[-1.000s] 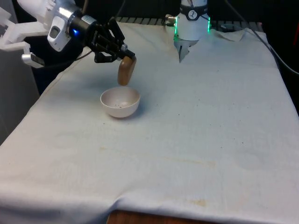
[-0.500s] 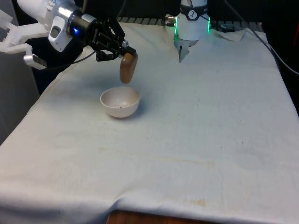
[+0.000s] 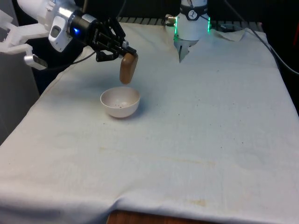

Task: Pour the coffee beans from the cup into the bowl.

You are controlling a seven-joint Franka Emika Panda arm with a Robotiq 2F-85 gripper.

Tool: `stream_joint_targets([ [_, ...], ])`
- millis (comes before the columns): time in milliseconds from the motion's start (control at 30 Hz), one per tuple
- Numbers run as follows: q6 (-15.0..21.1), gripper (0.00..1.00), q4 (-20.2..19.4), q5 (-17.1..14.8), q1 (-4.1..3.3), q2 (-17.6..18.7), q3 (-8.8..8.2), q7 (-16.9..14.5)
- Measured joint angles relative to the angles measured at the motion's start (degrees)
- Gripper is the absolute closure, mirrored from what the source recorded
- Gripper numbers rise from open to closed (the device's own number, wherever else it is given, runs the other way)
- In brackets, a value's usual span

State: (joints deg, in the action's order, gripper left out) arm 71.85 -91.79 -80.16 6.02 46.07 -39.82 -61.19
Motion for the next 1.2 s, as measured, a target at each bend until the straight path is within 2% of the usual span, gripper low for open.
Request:
stream_joint_targets([
  [300, -0.3, 0.99, -1.5, -0.9, 0.06, 0.5, -0.57, -6.0],
  [467, -0.6, 0.99, -2.3, -1.8, 0.23, 0.9, -0.63, -7.9],
  [667, -1.4, 0.99, -1.4, -4.3, 0.69, 2.5, -0.97, -7.8],
  [800, -3.4, 0.99, -0.5, -6.5, 0.92, 3.8, -1.89, -7.2],
  [1200, -6.8, 0.99, 0.0, -9.7, 1.32, 5.5, -3.55, -5.9],
])
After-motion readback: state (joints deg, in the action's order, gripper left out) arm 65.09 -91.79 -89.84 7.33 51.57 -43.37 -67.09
